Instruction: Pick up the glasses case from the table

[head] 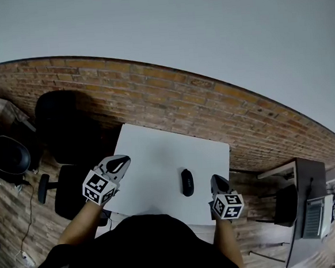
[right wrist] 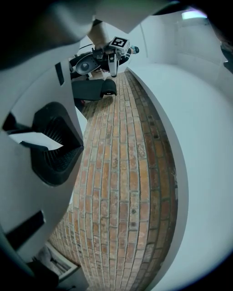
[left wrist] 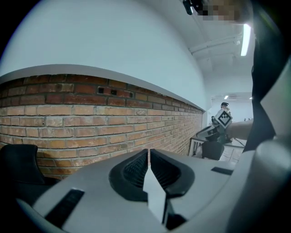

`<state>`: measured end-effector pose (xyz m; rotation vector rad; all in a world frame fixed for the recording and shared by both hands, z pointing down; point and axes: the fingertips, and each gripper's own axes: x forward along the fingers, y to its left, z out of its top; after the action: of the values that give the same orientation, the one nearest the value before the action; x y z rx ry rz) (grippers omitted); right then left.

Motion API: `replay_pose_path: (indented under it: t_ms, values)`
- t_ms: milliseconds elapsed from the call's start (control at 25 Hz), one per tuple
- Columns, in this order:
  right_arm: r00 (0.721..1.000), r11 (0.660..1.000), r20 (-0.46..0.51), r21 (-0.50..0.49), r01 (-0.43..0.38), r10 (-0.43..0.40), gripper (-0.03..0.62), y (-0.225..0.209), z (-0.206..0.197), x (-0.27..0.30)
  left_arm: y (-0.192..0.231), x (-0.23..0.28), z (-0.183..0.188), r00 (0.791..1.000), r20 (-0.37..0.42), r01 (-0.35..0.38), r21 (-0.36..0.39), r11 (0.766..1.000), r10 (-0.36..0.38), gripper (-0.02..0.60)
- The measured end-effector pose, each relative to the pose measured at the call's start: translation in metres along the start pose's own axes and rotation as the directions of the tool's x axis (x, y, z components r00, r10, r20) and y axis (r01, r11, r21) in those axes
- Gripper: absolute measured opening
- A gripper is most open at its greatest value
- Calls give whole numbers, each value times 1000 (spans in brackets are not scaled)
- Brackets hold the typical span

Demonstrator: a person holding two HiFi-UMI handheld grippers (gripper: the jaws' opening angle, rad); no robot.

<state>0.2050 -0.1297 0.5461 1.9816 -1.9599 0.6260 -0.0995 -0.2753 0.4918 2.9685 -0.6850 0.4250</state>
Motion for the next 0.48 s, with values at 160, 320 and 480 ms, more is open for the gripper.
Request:
replay_pose_path:
  t_ms: [160,320,480]
  values:
    - [1000,1000,-3,7,16,-16,15,10,3,12,18,3,-4,1000,-3,21,3,1000,-21,25]
    - [1000,1000,-6,9,26,-26,15,21,7,22,33,7,-4,999,1,43,2,999,-43,25]
    - [999,999,-12,16,41,-41,15,26,7,27,44,12,-6,998,-1,63,0,998,-63,25]
